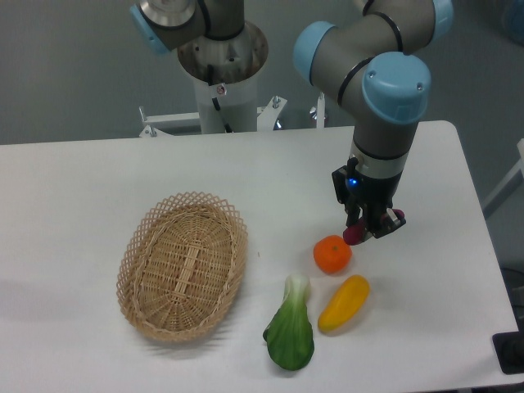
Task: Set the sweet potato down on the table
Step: 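Hold the purple sweet potato in the gripper above the table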
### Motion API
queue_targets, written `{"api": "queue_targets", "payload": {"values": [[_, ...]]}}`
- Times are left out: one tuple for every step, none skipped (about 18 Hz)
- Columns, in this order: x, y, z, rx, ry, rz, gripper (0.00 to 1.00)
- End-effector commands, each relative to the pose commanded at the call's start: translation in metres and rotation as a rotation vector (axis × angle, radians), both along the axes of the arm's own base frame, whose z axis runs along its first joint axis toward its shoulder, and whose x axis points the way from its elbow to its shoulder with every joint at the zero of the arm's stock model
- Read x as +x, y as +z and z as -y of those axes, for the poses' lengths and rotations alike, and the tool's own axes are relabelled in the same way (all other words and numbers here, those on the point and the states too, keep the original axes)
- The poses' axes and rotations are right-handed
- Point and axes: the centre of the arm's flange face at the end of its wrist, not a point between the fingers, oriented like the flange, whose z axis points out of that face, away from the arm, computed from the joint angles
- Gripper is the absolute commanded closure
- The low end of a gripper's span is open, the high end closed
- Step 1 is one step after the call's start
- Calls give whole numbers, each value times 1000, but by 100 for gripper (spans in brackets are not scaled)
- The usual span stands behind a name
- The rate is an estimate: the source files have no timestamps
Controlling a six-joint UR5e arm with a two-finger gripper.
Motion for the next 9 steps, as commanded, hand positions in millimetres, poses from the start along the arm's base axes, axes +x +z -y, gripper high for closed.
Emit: {"api": "queue_targets", "payload": {"values": [[0,0,0,1,0,-1,63],[1,-4,1,-3,0,5,63],[2,-3,1,-1,0,5,63],[1,-2,0,2,1,3,63],[1,-2,0,1,1,1,63],[2,-2,0,-1,0,2,63],[2,-2,0,0,1,0,63],[2,-2,0,0,1,0,63],[2,-2,0,1,4,1,63]]}}
